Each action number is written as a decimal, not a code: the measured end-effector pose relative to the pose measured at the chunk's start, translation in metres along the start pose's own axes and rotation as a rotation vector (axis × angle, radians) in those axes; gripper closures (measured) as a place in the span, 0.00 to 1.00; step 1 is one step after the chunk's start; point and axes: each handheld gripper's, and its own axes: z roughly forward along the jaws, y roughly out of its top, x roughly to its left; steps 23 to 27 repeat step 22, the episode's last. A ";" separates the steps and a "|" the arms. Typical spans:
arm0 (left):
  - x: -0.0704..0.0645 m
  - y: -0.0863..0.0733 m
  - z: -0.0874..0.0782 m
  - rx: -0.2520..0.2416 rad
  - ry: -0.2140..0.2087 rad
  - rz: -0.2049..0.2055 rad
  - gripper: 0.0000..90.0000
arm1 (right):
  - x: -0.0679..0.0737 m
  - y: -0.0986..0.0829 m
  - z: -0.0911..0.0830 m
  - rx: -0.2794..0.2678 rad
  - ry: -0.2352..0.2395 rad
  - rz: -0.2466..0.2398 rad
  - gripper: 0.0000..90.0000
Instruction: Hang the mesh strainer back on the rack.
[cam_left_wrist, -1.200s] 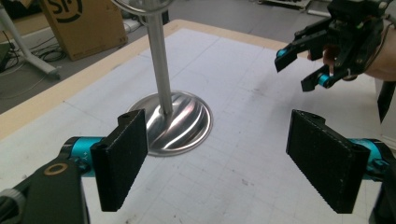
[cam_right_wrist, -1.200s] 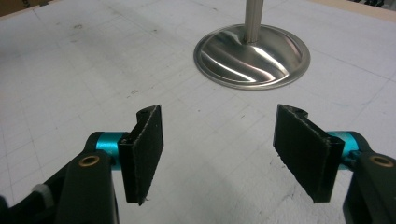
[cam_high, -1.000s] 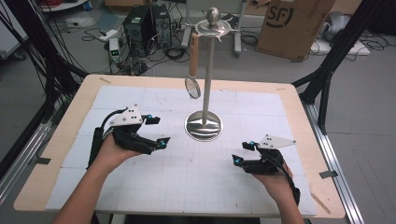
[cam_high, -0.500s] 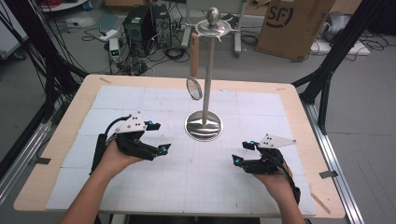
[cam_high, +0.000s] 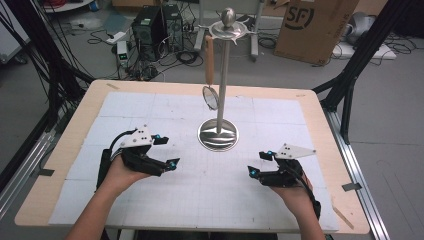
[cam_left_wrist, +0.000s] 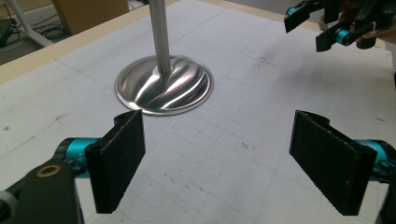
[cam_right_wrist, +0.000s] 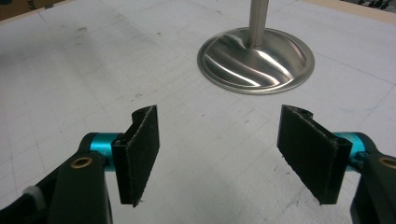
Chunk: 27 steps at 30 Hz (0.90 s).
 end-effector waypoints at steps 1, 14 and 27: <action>0.000 0.000 0.001 0.005 -0.001 0.001 0.21 | 0.000 0.000 0.000 -0.002 -0.001 -0.002 0.32; -0.002 -0.003 0.006 0.013 -0.005 -0.002 0.21 | -0.001 -0.001 -0.002 -0.006 -0.003 -0.003 0.32; -0.002 -0.005 0.006 0.024 -0.005 0.000 0.21 | -0.001 0.000 0.001 -0.002 0.001 0.004 0.32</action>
